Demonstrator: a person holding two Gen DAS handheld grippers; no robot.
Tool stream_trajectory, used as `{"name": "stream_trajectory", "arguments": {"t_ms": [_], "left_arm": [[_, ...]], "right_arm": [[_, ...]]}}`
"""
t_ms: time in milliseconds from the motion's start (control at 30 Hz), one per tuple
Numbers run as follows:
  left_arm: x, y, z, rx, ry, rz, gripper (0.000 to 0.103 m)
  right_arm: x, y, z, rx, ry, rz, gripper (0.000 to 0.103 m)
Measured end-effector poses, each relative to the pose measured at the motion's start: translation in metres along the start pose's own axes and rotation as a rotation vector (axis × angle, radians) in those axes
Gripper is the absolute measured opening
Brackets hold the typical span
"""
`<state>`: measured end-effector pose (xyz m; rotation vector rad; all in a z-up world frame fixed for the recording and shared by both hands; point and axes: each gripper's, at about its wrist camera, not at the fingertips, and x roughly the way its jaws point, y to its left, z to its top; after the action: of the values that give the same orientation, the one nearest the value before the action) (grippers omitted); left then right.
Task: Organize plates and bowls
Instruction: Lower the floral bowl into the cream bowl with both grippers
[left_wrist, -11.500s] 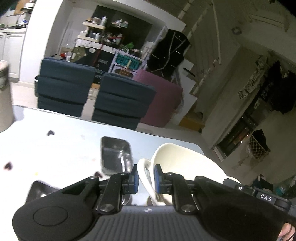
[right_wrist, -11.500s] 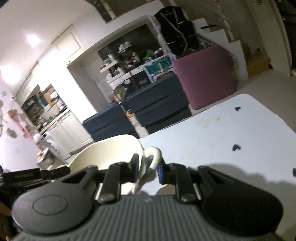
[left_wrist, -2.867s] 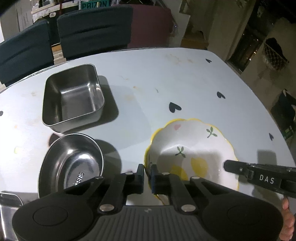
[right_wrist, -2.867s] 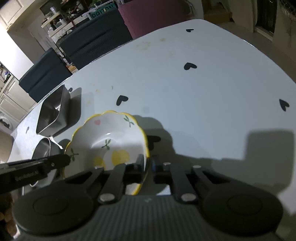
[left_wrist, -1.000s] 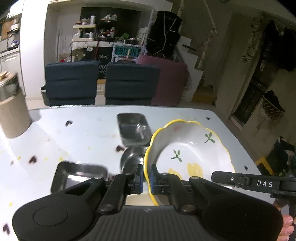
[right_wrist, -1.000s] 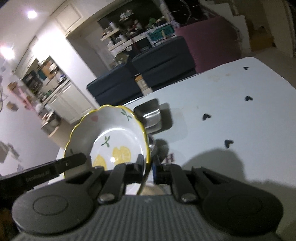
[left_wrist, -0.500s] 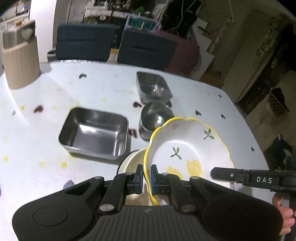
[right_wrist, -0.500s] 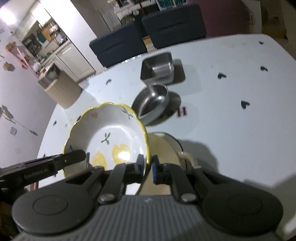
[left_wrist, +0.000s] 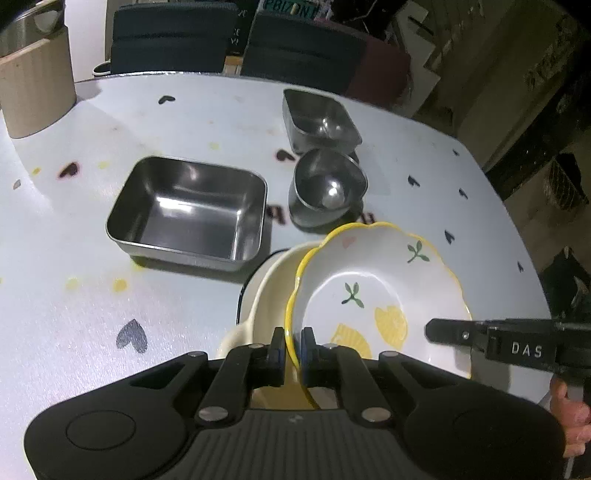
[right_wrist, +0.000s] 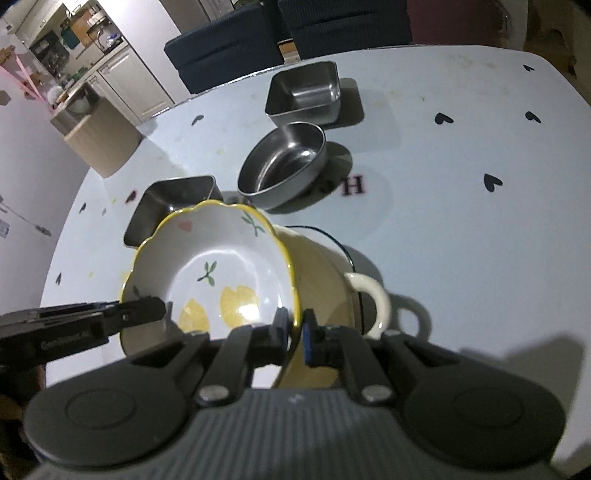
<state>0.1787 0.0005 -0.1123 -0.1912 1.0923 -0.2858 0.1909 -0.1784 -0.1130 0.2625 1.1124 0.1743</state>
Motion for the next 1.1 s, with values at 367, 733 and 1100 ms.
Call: {"name": "stream_trajectory", "arguments": {"t_ms": [367,733,1100], "left_arm": [[0.015,0.0,-0.002,0.034,0.048,0.036,0.01],[0.023,-0.002,-0.002,0.062,0.069,0.047,0.01],[0.026,-0.002,-0.001,0.065,0.084,0.041,0.011]], "right_arm": [[0.023,-0.002,0.001,-0.001,0.07,-0.02,0.01],[0.032,-0.001,0.002,0.005,0.101,-0.036,0.01],[0.036,-0.004,0.004,0.038,0.113,-0.045,0.01]]}}
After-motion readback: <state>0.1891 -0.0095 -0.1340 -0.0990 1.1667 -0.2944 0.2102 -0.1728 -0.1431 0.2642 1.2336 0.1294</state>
